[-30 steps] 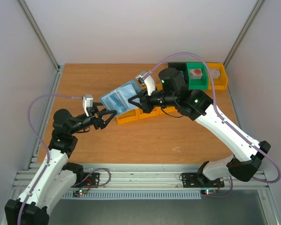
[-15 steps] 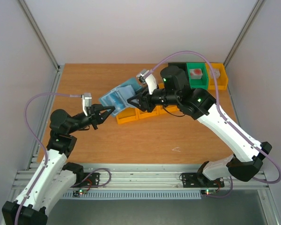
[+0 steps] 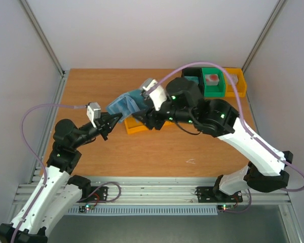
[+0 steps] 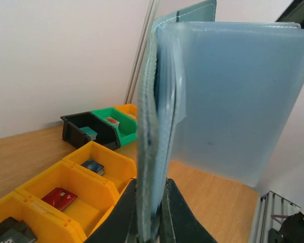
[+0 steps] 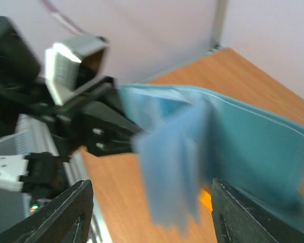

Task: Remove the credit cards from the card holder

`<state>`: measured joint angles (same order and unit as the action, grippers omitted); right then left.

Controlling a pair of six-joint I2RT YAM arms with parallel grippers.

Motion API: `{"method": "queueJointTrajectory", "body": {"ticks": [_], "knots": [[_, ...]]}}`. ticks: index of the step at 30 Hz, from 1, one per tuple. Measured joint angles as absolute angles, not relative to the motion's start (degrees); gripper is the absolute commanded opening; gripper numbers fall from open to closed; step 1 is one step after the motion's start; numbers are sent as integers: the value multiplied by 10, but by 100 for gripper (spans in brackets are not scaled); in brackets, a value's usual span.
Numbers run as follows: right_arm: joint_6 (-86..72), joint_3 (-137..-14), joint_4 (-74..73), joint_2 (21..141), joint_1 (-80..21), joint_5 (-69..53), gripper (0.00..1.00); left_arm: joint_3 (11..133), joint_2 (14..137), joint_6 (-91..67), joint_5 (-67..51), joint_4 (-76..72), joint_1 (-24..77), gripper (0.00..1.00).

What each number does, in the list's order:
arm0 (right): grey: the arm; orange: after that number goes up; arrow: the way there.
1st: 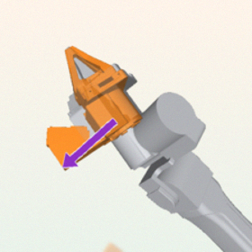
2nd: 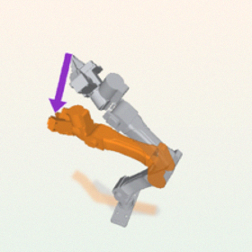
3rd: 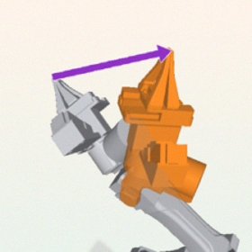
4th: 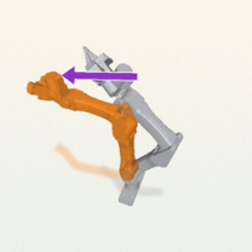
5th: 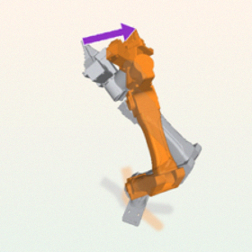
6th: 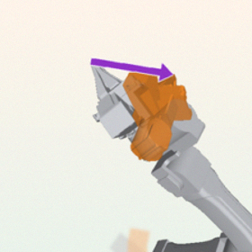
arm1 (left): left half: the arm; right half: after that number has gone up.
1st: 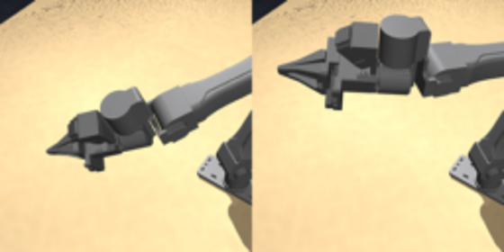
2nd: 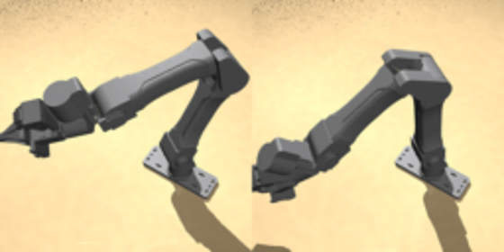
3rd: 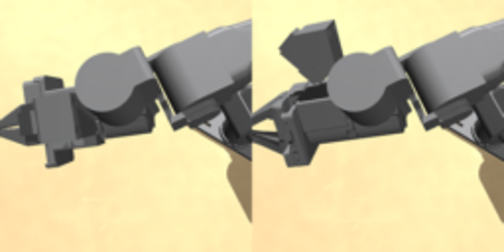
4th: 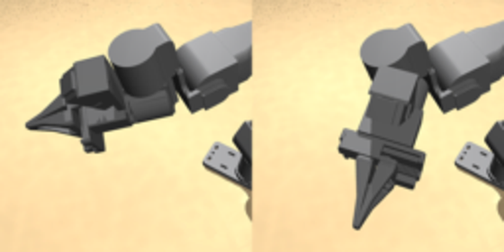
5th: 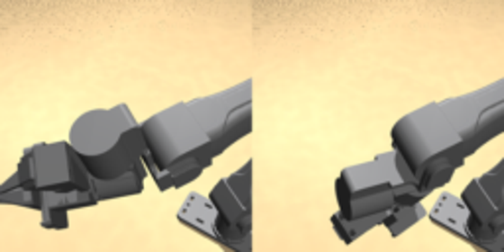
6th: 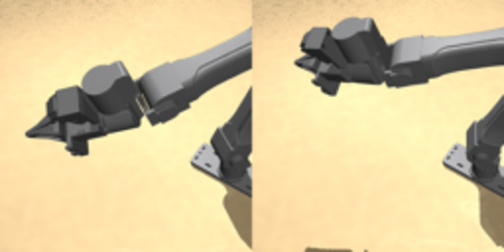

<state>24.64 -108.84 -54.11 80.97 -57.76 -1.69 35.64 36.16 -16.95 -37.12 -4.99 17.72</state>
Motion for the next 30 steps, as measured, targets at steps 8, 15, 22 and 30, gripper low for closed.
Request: {"method": "queueJointTrajectory", "body": {"ticks": [8, 15, 22, 30], "knots": [[246, -1167, -531, 889, -622, -17, 67, 358, 360, -151, -336, -24, 196, 0], [241, -1267, -575, 920, -622, -6, 68, 360, 367, -80, -236, 35, 199, 0], [202, -1281, -614, 935, -615, -6, 68, 415, 411, 21, -117, 196, 199, 0], [152, -1281, -622, 971, -571, -87, 72, 438, 378, -33, -231, 208, 200, 0]]}}
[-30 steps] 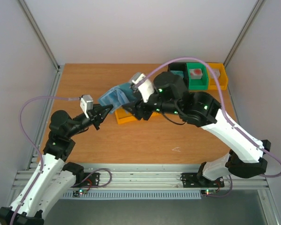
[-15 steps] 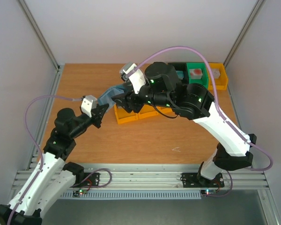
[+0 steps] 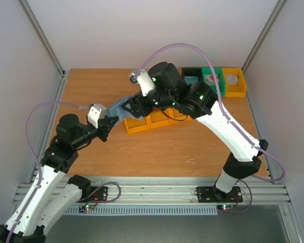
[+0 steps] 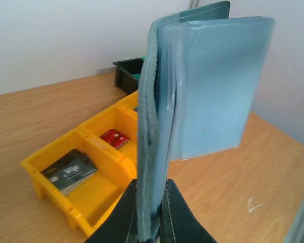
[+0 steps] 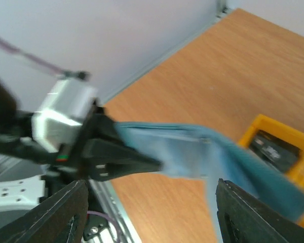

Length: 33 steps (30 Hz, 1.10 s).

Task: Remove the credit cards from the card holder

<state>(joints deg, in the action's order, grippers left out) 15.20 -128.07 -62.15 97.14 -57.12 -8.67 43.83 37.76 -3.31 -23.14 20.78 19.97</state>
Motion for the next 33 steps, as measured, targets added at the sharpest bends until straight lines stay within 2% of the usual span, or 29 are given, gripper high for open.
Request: {"method": "queueJointTrajectory", "body": {"ticks": [5, 8, 14, 22, 23, 24, 27, 29, 30, 33], "knots": [[181, -1247, -649, 950, -498, -92, 91, 439, 354, -58, -291, 208, 200, 0], [234, -1205, -668, 922, -479, -118, 96, 439, 340, -65, -329, 203, 200, 0], [329, -1133, -674, 864, -477, -197, 96, 439, 335, -74, -386, 189, 200, 0], [343, -1129, -655, 875, -475, -284, 86, 439, 342, -90, -419, 174, 200, 0], [337, -1127, -645, 881, -475, -289, 84, 439, 342, -92, -420, 172, 200, 0], [330, -1122, -635, 884, -475, -292, 77, 439, 342, -94, -420, 170, 200, 0], [314, -1108, -615, 890, -475, -289, 33, 439, 344, -101, -420, 166, 200, 0], [301, -1103, -607, 891, -475, -285, 11, 439, 345, -103, -421, 164, 200, 0], [301, -1102, -604, 891, -475, -282, 3, 439, 345, -105, -421, 164, 200, 3], [298, -1101, -602, 891, -472, -280, 1, 439, 344, -107, -423, 162, 200, 29]]}}
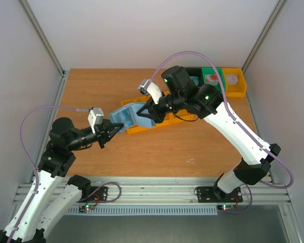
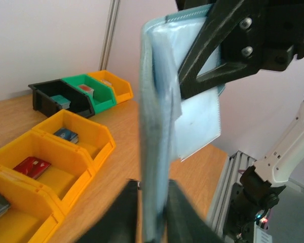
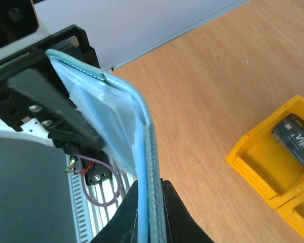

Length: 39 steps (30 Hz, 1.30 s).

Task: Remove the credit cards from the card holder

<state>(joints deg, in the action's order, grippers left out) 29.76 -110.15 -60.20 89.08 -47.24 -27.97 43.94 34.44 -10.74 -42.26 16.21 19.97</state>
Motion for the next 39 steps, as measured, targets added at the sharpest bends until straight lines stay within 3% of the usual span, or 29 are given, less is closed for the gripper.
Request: {"method": "queueJointTrajectory", "body": {"ticks": [31, 37, 39], "knots": [[334, -1098, -660, 868, -446, -388, 1, 438, 326, -102, -422, 121, 200, 33], [333, -1098, -658, 868, -440, -408, 1, 418, 339, -130, -445, 59, 199, 22], [331, -1098, -655, 868, -437, -409, 1, 410, 343, -144, -457, 33, 200, 12]]}}
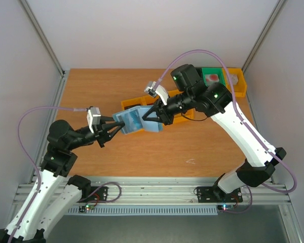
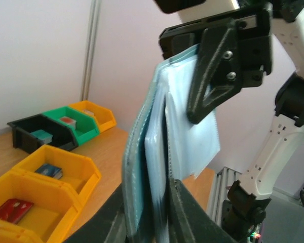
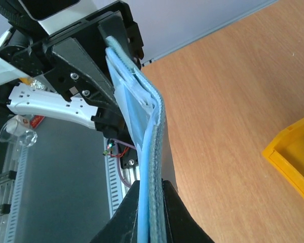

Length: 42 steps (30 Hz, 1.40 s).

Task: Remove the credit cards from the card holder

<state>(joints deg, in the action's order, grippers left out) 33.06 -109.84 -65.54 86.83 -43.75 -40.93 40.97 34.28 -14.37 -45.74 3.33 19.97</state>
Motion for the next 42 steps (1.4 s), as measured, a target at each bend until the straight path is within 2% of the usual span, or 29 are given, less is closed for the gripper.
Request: {"method": "queueJointTrajectory", "body": {"ticks": [2, 6, 9, 11, 14, 20, 24, 29, 37, 42], "knots": [[329, -1098, -652, 868, -436, -408, 1, 406, 346, -155, -471, 14, 200, 1], [322, -1098, -642, 868, -437, -394, 2, 403, 347, -171, -487, -7, 200, 0], [316, -1098, -639, 868, -439, -372, 15, 403, 347, -176, -482, -5, 200, 0], [307, -1098, -638, 868, -440, -349, 29, 403, 345, -174, -468, 6, 200, 0], [289, -1100, -635, 868, -440, -288, 38, 404, 341, -154, -421, 44, 202, 0], [239, -1134, -651, 868, -450, -129, 40, 415, 354, -80, -242, 142, 204, 0], [219, -1136, -633, 854, -532, -7, 44, 420, 365, -51, -170, 174, 203, 0], [209, -1107, -541, 856, -616, -34, 48, 420, 368, -56, -165, 180, 204, 0], [143, -1120, -463, 974, -602, -24, 59, 420, 366, -89, -191, 168, 204, 0], [117, -1125, -466, 1006, -588, -20, 61, 419, 356, -119, -215, 150, 203, 0]]}}
